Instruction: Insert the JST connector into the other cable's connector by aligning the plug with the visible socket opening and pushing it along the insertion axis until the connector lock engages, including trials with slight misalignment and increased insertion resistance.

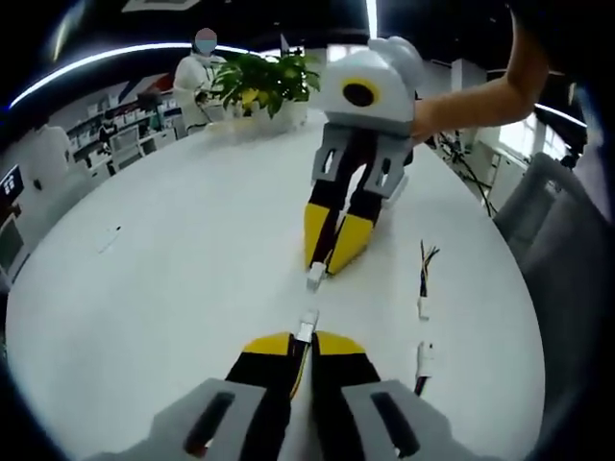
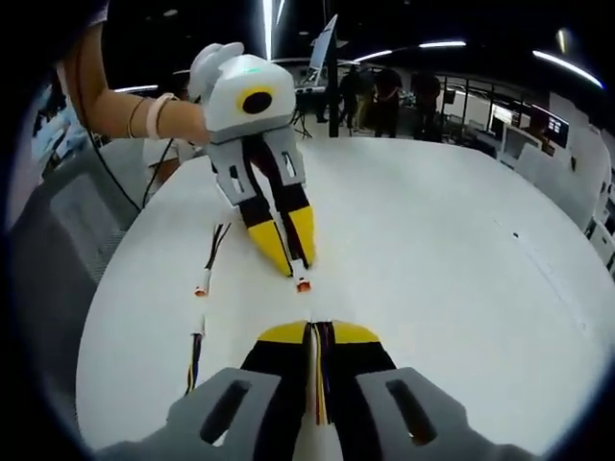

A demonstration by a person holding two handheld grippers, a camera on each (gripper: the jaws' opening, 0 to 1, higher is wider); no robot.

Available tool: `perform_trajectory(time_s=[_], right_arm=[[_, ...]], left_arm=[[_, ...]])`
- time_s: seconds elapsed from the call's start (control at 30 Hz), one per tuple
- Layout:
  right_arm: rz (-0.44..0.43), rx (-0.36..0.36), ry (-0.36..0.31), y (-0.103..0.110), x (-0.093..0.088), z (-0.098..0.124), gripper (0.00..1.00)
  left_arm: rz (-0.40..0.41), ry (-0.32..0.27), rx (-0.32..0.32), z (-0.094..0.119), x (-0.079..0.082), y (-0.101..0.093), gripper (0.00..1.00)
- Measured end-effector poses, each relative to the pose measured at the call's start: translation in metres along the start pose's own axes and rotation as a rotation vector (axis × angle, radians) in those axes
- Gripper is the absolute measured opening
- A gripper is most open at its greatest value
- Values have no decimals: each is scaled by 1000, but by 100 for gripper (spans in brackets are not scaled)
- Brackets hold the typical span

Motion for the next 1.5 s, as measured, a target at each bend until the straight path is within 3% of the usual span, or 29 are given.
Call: perform_trajectory(time_s=[0.3, 0.57, 0.8, 1.17, 1.27, 1.5], right_arm=[[13, 17, 13, 6, 2, 2, 3], [-10, 41, -63, 9, 20, 7, 3], [-10, 62, -84, 13, 22, 7, 3], [14, 71, -79, 14, 24, 7, 3], [30, 72, -52, 14, 21, 6, 3], [11, 74, -50, 13, 23, 6, 3]], left_arm=[[4, 7, -11, 6, 0, -3, 0], [45, -27, -24, 16, 8, -3, 0], [28, -31, -22, 18, 12, -6, 0], [19, -26, -37, 17, 17, -9, 0], [39, -38, -48, 16, 20, -9, 0], [28, -22, -51, 14, 21, -8, 0]])
Point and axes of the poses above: the point that each gripper's makers call its tool centre point, and the gripper's own axes: z roughly backward along the fingers, y roughly to its left, x roughly out of its top, the point moved 2 cm from there along z, roughly backward along the fingers, and after that the axes turned 3 degrees about y, right-handed, at the moved point
